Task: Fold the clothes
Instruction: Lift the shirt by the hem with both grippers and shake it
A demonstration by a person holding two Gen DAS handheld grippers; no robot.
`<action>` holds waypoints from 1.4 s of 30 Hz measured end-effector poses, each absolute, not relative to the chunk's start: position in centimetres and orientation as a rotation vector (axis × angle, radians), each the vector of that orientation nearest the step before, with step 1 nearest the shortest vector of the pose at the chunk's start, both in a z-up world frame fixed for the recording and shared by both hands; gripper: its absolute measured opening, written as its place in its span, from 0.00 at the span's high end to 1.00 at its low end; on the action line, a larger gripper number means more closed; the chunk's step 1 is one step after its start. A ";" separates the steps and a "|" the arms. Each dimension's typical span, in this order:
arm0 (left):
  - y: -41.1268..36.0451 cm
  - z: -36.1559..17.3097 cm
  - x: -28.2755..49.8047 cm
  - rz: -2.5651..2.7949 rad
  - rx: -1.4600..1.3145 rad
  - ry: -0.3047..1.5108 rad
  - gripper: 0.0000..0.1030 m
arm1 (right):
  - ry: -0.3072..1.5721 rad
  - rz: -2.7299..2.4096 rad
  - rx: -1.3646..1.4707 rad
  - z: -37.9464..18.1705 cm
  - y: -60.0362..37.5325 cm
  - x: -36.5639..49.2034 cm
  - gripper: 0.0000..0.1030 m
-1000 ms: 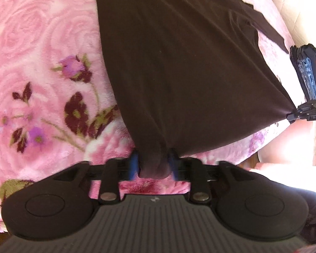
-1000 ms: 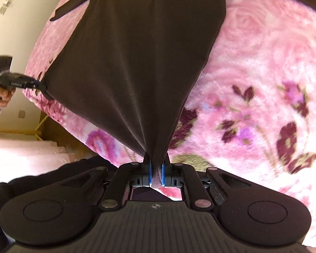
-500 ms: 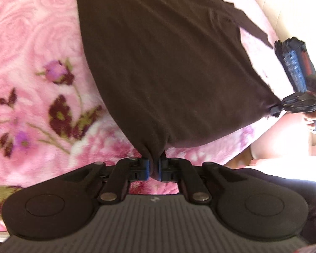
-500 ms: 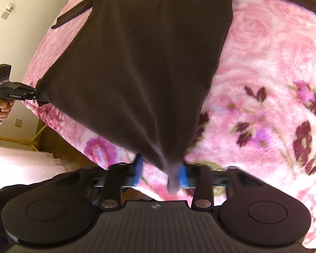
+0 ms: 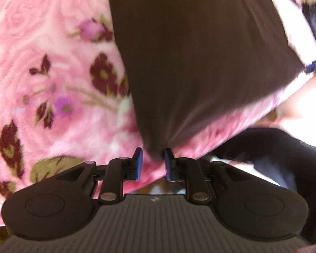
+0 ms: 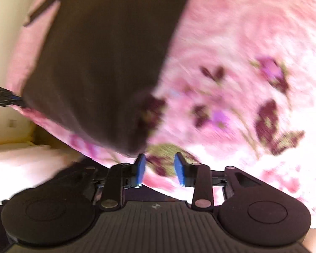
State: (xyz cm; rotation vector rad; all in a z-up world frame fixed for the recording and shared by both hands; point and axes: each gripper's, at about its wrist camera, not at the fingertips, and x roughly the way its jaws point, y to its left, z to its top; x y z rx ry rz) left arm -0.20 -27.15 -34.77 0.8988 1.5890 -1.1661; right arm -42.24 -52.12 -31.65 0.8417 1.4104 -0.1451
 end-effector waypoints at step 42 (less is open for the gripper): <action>-29.5 -30.1 2.6 -1.274 0.450 1.511 0.97 | 0.930 -0.004 1.103 -26.1 -54.2 -40.6 0.93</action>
